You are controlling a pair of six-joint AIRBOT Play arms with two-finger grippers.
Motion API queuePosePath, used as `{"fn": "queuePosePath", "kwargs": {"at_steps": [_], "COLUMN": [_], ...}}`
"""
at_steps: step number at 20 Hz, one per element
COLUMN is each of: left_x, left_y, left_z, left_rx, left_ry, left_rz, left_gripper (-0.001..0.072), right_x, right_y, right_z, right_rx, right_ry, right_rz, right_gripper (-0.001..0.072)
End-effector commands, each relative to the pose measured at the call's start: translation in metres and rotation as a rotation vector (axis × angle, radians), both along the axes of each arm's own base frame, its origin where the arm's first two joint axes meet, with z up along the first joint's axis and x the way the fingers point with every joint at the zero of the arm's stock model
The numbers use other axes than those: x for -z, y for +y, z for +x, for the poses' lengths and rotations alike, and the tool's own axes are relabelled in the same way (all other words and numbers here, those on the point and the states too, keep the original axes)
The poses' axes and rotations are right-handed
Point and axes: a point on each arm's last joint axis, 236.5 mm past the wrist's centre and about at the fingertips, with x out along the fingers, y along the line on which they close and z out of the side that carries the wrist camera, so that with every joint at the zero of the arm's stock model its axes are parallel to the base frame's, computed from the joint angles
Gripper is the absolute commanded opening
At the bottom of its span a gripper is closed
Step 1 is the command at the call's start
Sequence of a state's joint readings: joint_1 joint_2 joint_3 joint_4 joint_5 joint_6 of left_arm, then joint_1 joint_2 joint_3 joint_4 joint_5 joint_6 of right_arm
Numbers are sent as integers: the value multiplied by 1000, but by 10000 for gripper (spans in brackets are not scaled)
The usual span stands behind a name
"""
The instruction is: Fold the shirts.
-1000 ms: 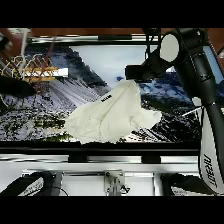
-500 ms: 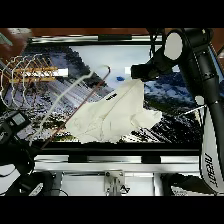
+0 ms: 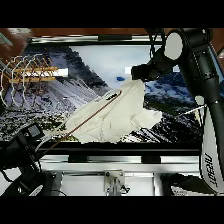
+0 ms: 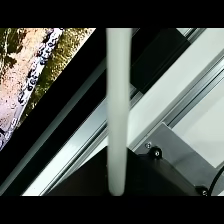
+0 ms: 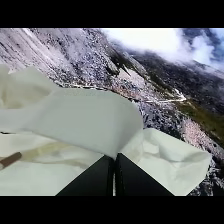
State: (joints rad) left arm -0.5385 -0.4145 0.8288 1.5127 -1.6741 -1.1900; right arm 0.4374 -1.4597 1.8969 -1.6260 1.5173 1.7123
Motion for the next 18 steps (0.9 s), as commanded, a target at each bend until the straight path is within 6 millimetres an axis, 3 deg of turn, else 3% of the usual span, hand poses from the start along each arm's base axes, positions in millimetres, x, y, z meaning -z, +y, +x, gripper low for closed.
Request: {"fn": "queuePosePath", "kwargs": {"at_steps": [1, 6, 11, 14, 18], "left_x": [15, 29, 34, 31, 46], "left_y": [-2, -13, -29, -51, -77], "left_z": [13, 44, 53, 62, 64], "left_rx": [57, 54, 135, 179, 184], "left_ry": [-20, -62, -78, -135, -86], "left_rz": [58, 77, 75, 29, -3], "left_gripper": [55, 55, 55, 55, 55], "right_x": [0, -9, -33, -41, -58], "right_y": [1, 25, 42, 59, 93], "right_z": [-1, -15, -32, -46, -67], "right_rx": [-11, -97, -254, -346, -468], "right_ry": [1, 6, -80, -105, -159], "right_rz": [0, 62, 36, 24, 34], "right_gripper": [73, 73, 72, 73, 73]}}
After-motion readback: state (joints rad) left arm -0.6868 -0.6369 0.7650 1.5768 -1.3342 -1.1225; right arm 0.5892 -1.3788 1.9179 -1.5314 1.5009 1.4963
